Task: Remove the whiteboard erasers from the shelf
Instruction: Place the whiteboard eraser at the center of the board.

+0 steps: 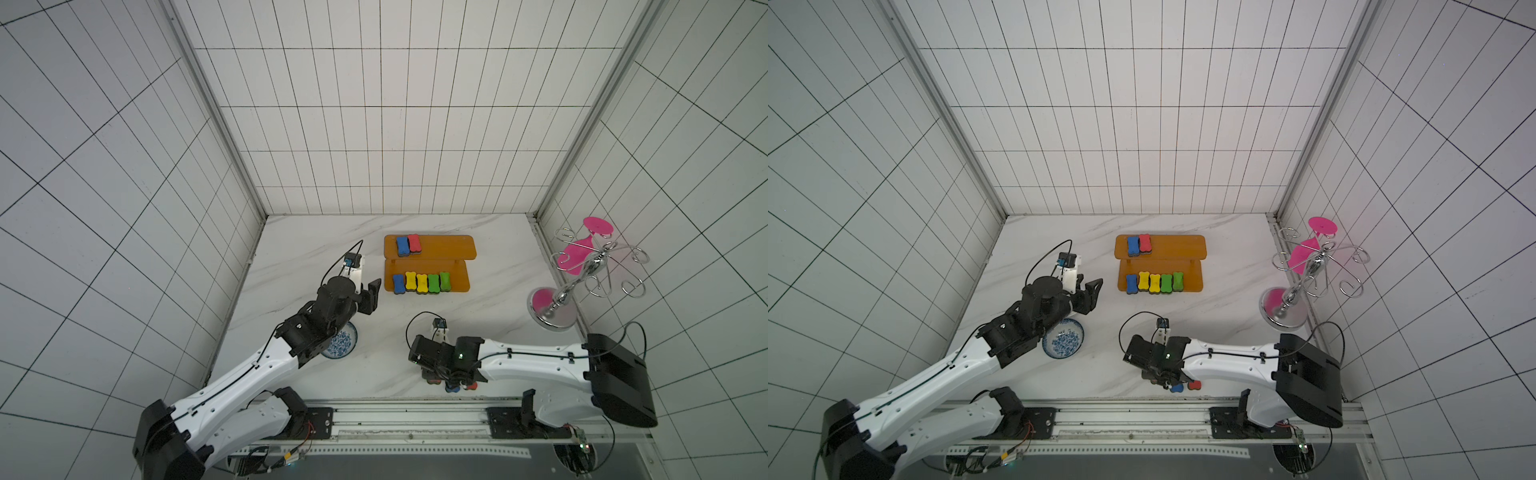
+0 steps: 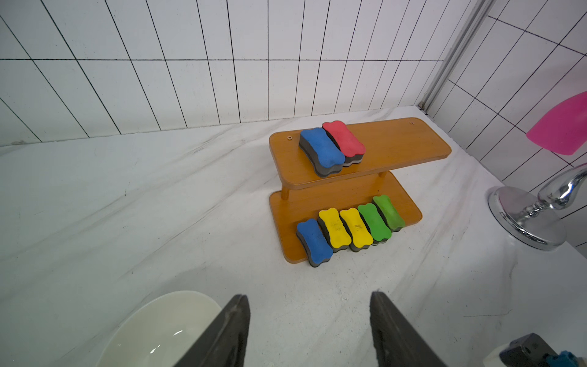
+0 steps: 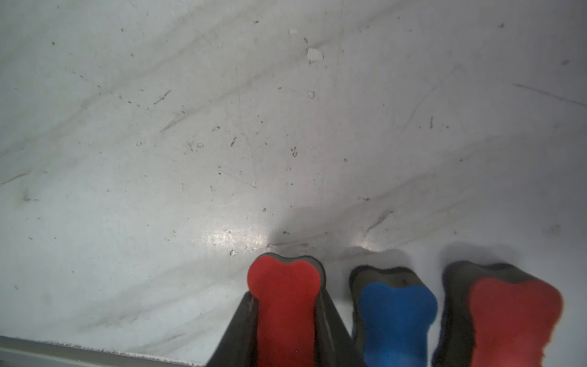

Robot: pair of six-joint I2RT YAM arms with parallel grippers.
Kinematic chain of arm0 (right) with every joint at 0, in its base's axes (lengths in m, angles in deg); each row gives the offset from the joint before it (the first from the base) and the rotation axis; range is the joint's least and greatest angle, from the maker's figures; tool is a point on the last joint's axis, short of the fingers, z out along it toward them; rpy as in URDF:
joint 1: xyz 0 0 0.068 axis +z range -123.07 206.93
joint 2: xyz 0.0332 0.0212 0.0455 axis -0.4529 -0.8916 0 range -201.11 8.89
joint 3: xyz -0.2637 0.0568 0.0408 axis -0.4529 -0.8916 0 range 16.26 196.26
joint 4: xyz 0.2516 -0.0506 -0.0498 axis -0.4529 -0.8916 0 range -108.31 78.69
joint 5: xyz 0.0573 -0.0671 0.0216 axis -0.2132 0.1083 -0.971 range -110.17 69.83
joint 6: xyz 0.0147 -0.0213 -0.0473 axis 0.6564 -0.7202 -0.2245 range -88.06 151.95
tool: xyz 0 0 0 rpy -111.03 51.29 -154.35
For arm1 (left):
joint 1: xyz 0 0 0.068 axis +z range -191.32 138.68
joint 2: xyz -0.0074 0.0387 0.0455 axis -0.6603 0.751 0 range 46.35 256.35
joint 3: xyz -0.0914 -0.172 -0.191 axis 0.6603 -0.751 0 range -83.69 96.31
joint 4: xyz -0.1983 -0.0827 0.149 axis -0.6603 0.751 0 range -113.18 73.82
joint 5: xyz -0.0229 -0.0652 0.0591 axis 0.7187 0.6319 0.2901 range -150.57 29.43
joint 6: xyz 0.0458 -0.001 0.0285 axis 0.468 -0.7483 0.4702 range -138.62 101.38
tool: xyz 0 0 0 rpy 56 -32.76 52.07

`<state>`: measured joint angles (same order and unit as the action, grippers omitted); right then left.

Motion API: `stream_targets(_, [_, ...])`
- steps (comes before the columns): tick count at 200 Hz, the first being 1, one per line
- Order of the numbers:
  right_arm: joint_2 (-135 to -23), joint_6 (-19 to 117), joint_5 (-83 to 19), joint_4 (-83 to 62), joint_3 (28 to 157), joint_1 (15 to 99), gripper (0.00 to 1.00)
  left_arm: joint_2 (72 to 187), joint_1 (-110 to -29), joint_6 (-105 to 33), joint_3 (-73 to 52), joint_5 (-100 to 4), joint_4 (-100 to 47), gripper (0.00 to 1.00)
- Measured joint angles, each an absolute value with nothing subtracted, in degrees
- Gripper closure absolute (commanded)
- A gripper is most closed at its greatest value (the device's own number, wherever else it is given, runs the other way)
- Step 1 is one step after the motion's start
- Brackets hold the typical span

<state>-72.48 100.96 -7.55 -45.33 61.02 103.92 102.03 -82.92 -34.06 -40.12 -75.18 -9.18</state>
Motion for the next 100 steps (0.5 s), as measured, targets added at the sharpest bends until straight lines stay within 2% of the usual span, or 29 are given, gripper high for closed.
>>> stream_targets(100, [-73.9, 101.2, -9.4, -44.6, 59.5, 103.9, 0.66, 101.5, -83.3, -34.0, -40.1, -76.0, -9.2, 0.36])
